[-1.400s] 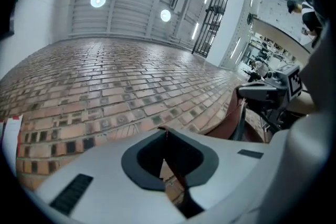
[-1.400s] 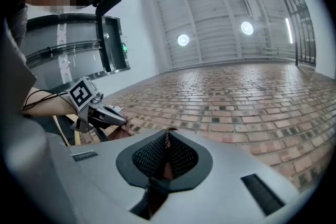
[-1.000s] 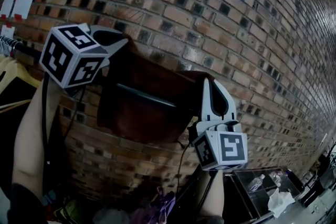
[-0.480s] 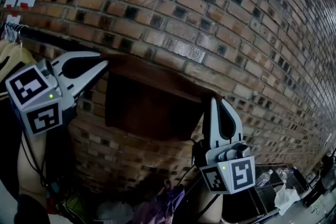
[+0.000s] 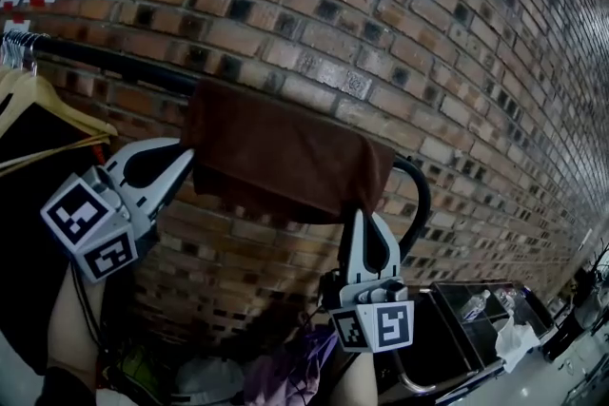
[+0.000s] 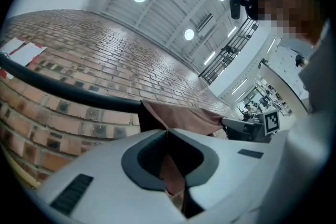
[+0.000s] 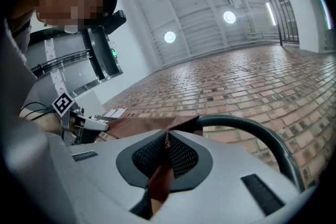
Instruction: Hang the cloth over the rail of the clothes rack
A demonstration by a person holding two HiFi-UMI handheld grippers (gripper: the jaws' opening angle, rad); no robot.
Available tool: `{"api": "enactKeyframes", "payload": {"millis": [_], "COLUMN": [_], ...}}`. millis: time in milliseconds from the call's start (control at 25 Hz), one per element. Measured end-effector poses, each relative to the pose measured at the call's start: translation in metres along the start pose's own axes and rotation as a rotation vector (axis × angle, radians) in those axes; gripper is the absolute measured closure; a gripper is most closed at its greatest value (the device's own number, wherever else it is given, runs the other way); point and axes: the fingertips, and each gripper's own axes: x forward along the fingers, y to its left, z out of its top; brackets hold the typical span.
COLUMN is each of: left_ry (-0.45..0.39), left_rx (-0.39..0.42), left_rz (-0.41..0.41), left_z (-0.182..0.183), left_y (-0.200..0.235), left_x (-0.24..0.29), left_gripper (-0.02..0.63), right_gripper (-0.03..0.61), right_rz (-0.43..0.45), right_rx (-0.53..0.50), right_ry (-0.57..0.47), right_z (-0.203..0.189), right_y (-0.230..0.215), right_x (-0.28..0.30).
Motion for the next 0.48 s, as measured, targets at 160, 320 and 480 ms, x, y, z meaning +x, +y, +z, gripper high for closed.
{"api": "enactKeyframes", "payload": {"millis": [160, 320, 480], "left_ry": [-0.002, 0.022, 0.018], "left_rx": [0.016, -0.01, 0.001], "left_rz": [-0.016, -0.031, -0.023], "left_z": [-0.016, -0.034, -0.044], "left_y": [-0.002, -0.004, -0.003], "left_x": [-0.001, -0.001, -0.001], "left_gripper": [0.594, 0.594, 0.592], "right_gripper": [0.54, 0.54, 0.538], "right_rz": [-0.022, -0.028, 0.003], "right_rx": [0.012, 0.0, 0.036], "right_ry": [0.042, 0.08, 0.09], "right_z": [-0.021, -0.035, -0.041], "right_y": [-0.001, -0.003, -0.001], "right_x": [-0.005, -0.008, -0.011]}}
